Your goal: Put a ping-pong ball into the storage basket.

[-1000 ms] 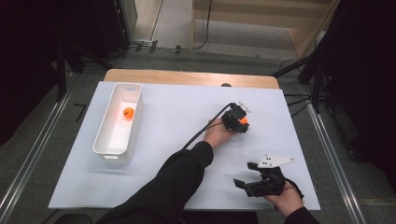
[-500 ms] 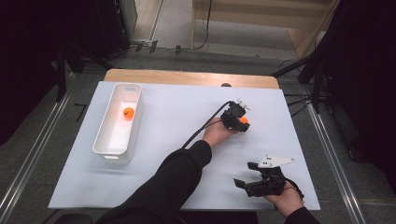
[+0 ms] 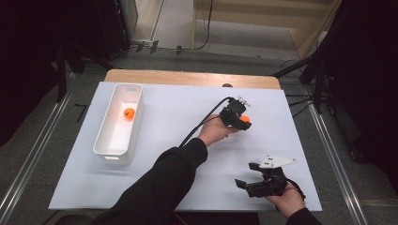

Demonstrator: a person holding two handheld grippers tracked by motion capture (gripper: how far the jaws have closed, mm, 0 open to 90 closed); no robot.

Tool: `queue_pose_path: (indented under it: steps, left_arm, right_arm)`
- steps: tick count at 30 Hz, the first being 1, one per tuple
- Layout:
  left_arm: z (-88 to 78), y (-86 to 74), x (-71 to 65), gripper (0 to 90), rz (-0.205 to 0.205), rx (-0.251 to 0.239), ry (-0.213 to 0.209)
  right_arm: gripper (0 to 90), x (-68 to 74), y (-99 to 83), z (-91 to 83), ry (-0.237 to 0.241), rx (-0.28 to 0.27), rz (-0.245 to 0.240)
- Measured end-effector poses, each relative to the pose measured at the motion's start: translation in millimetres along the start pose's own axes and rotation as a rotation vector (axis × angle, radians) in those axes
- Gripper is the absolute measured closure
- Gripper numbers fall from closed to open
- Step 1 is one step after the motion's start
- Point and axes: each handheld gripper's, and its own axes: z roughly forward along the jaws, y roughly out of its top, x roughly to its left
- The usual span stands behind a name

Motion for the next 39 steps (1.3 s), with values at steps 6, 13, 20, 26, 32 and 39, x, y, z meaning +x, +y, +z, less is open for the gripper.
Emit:
queue_pose_path:
  steps: [6,13,20,26,32,39]
  left_arm:
    - [-10.5,-3.0,-2.7,50.7,0.012,0.011,-0.002]
    - [-29.8,-7.6,-3.1,50.7,0.014,0.007,-0.009]
    - [-52.2,-11.9,-2.8,50.7,0.016,0.024,-0.036]
    - [-65.1,-16.3,-7.3,50.7,0.052,0.030,-0.029]
    - [-74.9,-24.5,-8.9,50.7,0.049,0.027,-0.034]
    - [-85.0,-34.9,-4.2,50.7,0.033,0.026,-0.043]
  right_arm:
    - [11.2,-0.6,1.1,0.8,0.001,0.003,0.011]
    - [11.2,-2.7,2.2,1.9,-0.004,-0.001,0.005]
    - [11.3,-6.0,3.5,3.2,-0.015,-0.005,0.012]
    - [11.3,-6.2,5.4,4.2,-0.015,-0.005,0.017]
    - [11.2,-8.0,6.7,6.0,-0.021,-0.007,0.013]
    - [11.2,-8.8,7.5,7.6,-0.018,-0.007,0.011]
